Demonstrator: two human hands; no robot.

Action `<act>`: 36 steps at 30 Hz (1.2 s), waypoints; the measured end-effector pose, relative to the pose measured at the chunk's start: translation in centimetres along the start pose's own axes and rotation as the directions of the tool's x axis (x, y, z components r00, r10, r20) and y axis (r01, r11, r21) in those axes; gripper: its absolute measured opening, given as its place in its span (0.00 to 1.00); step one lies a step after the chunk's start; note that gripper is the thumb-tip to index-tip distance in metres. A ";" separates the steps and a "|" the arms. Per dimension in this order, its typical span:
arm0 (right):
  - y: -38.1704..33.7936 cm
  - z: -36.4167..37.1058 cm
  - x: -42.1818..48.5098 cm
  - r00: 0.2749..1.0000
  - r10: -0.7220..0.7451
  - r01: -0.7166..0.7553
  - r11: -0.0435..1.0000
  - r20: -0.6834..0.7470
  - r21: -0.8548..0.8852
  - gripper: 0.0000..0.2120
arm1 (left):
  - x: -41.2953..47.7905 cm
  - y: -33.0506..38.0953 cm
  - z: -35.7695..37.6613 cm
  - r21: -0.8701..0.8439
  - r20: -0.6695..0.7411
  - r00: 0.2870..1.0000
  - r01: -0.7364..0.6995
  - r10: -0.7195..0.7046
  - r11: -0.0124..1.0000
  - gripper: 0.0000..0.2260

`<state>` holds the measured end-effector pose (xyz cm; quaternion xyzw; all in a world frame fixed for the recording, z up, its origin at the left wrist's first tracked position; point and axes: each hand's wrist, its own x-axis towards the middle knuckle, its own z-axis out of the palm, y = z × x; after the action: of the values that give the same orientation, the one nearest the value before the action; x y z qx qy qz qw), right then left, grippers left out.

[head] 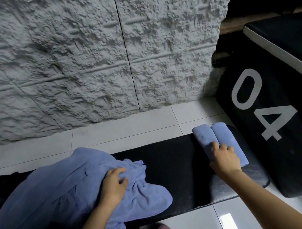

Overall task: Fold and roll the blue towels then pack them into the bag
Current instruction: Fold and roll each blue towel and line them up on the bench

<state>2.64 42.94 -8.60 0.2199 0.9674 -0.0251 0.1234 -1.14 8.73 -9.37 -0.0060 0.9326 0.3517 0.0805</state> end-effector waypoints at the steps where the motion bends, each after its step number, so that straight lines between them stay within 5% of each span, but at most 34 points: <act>1: 0.2 0.1 0.0 1.000 -0.004 0.004 1.000 -0.015 0.016 0.20 | 0.1 -0.1 0.0 0.003 0.000 1.000 -0.001 0.001 1.000 0.11; 9: 1.6 0.1 0.5 0.999 -0.052 0.050 0.983 0.009 0.176 0.21 | 0.5 -0.2 0.7 0.032 0.026 0.999 0.028 -0.029 0.999 0.13; 16: 1.3 0.1 -0.1 0.990 -0.100 0.097 0.995 -0.098 -0.038 0.28 | 0.4 -0.3 0.6 0.019 0.047 0.998 0.038 -0.039 0.999 0.13; 19: 1.3 0.1 0.0 0.995 -0.092 0.090 0.993 -0.028 -0.082 0.28 | 0.3 -0.2 0.5 0.020 0.064 0.997 0.040 -0.041 0.999 0.13; 32: 1.3 -0.5 -0.5 0.997 -0.073 0.071 0.996 -0.035 -0.055 0.27 | 0.3 -0.5 -0.5 0.030 0.042 0.999 -0.007 0.006 1.000 0.13; 36: -2.4 -1.7 -1.3 0.974 -0.209 0.211 0.978 -0.083 0.005 0.28 | 0.4 -1.4 -2.5 0.254 0.088 0.988 -0.145 0.126 0.956 0.17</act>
<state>2.36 40.37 -6.65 0.1181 0.9892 -0.0354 0.0788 -1.82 6.07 -8.52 0.0809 0.9654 0.2313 0.0893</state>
